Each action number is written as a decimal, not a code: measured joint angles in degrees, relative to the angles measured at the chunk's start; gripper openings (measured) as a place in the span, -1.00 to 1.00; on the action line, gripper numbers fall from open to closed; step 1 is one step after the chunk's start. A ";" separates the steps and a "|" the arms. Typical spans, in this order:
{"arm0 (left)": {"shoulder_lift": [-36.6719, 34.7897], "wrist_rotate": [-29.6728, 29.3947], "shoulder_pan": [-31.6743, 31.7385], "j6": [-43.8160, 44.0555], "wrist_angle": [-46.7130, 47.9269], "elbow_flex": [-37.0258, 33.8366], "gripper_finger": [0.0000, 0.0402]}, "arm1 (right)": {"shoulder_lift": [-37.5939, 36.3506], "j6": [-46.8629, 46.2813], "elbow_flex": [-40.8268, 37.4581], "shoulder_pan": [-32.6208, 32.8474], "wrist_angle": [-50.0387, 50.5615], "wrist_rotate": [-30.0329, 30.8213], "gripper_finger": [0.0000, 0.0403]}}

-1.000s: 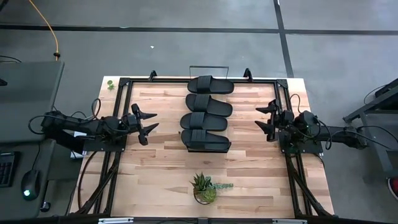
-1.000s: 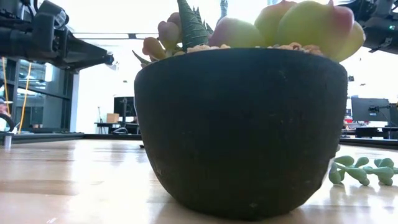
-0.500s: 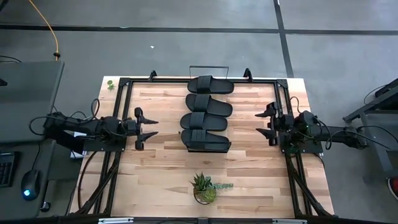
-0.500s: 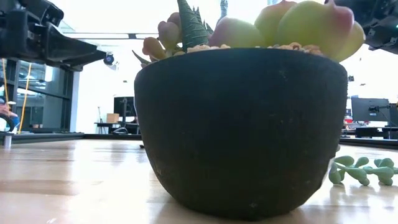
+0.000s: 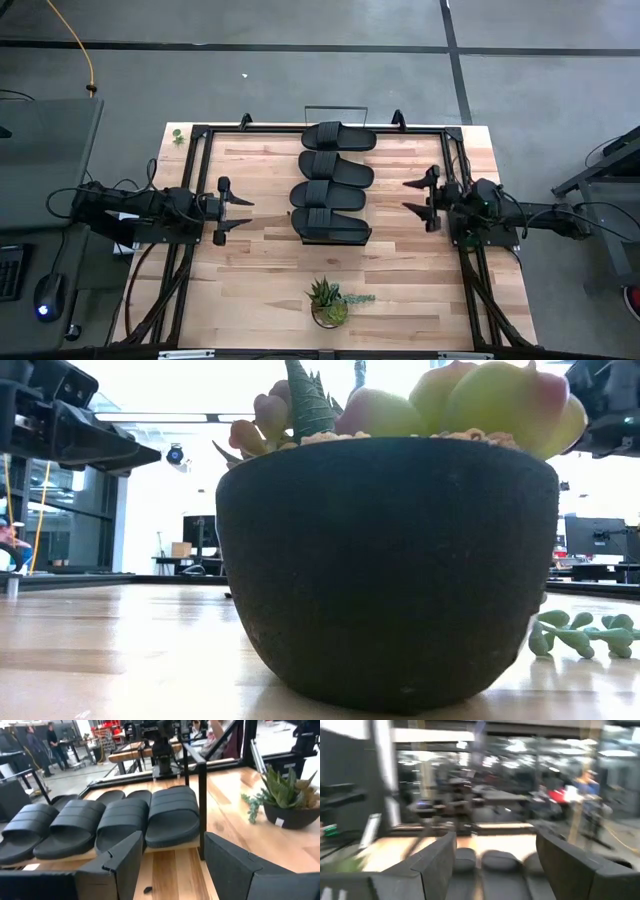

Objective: Pick and place slides into the shelf
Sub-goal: Return to Home Position

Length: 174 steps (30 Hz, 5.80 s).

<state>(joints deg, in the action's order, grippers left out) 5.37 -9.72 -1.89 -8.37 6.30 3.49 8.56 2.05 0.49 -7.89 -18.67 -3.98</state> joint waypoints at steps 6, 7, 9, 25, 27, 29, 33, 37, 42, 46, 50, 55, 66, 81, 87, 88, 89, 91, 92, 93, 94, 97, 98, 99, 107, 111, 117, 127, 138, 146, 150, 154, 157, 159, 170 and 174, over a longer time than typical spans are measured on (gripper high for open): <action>0.00 -1.27 0.00 0.66 0.43 0.06 -0.01 | 0.00 -2.06 0.00 0.01 1.39 3.90 0.31; 0.00 -1.29 0.00 0.66 0.43 0.06 -0.01 | 0.00 -2.09 0.00 0.01 1.39 3.91 0.31; 0.00 -1.35 0.00 0.66 0.43 0.06 -0.01 | 0.00 -2.26 0.00 -0.01 1.48 4.58 0.31; 0.00 -1.89 0.00 0.68 0.43 0.08 -0.01 | 0.00 -2.00 -0.02 0.01 12.31 11.02 0.31; 0.00 -1.88 0.00 0.68 0.43 0.08 -0.02 | 0.00 -2.05 -0.02 -0.01 12.47 12.16 0.31; 0.01 -1.88 0.00 0.68 0.45 0.10 -0.02 | -0.02 -2.01 -0.02 -0.01 12.84 12.51 0.31; 0.02 -1.88 0.00 0.70 2.55 0.73 -0.02 | 0.00 -0.95 -0.02 0.01 16.35 13.08 0.31; 0.02 -1.88 0.00 0.85 4.23 1.06 -0.01 | 0.00 0.11 -0.02 -0.01 16.34 13.23 0.31; 0.02 -2.16 0.00 0.84 4.21 1.06 -0.02 | 0.00 0.99 -0.02 -0.01 16.35 12.50 0.31; 0.02 -3.02 0.00 0.82 4.21 1.06 -0.02 | 0.00 1.60 -0.02 -0.01 16.36 12.49 0.31; 0.15 -3.79 0.02 0.78 4.23 1.09 -0.01 | 0.00 2.08 -0.02 -0.01 16.36 12.49 0.31; 0.15 -3.82 0.00 0.77 4.21 1.09 -0.01 | 0.07 2.92 -0.02 0.01 16.39 12.45 0.31; 0.15 -1.15 0.00 -0.29 3.27 1.01 -0.02 | 0.09 3.12 -0.02 -0.01 16.41 12.42 0.31; 0.11 8.16 0.04 -4.47 -6.95 -2.67 -0.02 | 0.11 4.01 -0.02 -0.01 16.41 12.40 0.31; 0.13 8.20 0.04 -4.47 -7.03 -2.74 -0.02 | 0.11 4.03 -0.02 0.00 16.41 12.41 0.31; 0.13 8.22 0.04 -4.47 -7.03 -2.76 -0.01 | 0.11 4.03 -0.02 0.00 16.41 12.40 0.31; 0.13 8.22 0.04 -4.47 -7.03 -2.76 -0.01 | 0.11 4.03 -0.02 0.00 16.41 12.40 0.31; 0.13 8.33 0.04 -4.45 -7.03 -2.76 -0.02 | 0.11 4.03 -0.02 0.00 16.43 12.40 0.31; 0.13 8.51 0.04 -4.45 -7.03 -2.78 -0.01 | 0.11 4.03 -0.02 0.01 16.41 12.40 0.31; 0.13 8.67 0.04 -4.44 -7.01 -2.78 -0.02 | 0.11 4.03 -0.02 0.01 16.41 12.40 0.31; 0.13 8.66 0.04 -4.45 -6.98 -2.81 -0.02 | 0.11 4.03 -0.02 -0.01 16.41 12.40 0.31; 0.13 8.66 0.04 -4.50 -6.97 -2.81 -0.02 | 0.11 4.36 -0.02 0.01 16.41 12.40 0.31; 0.13 8.66 0.04 -4.66 -6.96 -2.81 -0.01 | 0.11 4.40 -0.02 0.00 16.41 12.40 0.31; 0.13 8.66 0.04 -4.71 -6.97 -2.82 -0.01 | 0.11 4.42 -0.02 0.00 16.41 12.40 0.31; 0.13 8.66 0.00 -4.74 -6.97 -2.83 -0.02 | 0.11 3.41 -0.02 -0.01 16.41 12.40 0.31; 0.13 8.67 0.00 -4.76 -6.98 -2.83 -0.02 | 0.11 -1.10 -0.02 0.01 16.41 12.40 0.31; 0.13 8.67 0.00 -4.80 -6.96 -2.83 -0.02 | 0.11 -1.78 -0.02 0.01 16.41 12.40 0.31; 0.13 8.68 0.00 -4.85 -6.98 -2.83 -0.01 | 0.11 -2.05 -0.02 0.01 16.41 12.40 0.31; 0.13 8.68 0.00 -4.82 -6.97 -2.83 -0.01 | 0.11 -2.04 -0.02 0.01 16.41 12.40 0.31; 0.13 8.68 0.00 -4.82 -6.98 -2.83 -0.02 | 0.11 -2.06 -0.02 -0.01 16.41 12.40 0.31; 0.13 8.68 0.00 -4.82 -6.98 -2.83 -0.02 | 0.11 -2.06 -0.02 -0.01 16.41 12.40 0.31; 0.13 8.68 0.00 -4.80 -6.98 -2.83 -0.01 | 0.11 -2.06 -0.02 0.01 16.41 12.40 0.31; 0.13 8.69 0.00 -4.80 -6.98 -2.83 -0.01 | 0.11 -2.06 -0.02 -0.01 16.41 12.40 0.31; 0.13 8.69 0.00 -4.80 -6.98 -2.83 -0.02 | 0.11 -2.06 -0.02 0.00 16.41 12.40 0.31; 0.13 8.70 0.00 -4.80 -6.98 -2.83 -0.01 | 0.11 -2.05 -0.02 0.01 16.41 12.40 0.31; 0.13 8.70 0.00 -4.80 -6.98 -2.83 -0.01 | 0.11 -2.05 -0.02 0.01 16.41 12.39 0.31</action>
<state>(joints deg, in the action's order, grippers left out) 5.50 -1.02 -1.89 -13.17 -0.69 0.67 8.67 0.00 0.47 -7.88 -2.26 8.42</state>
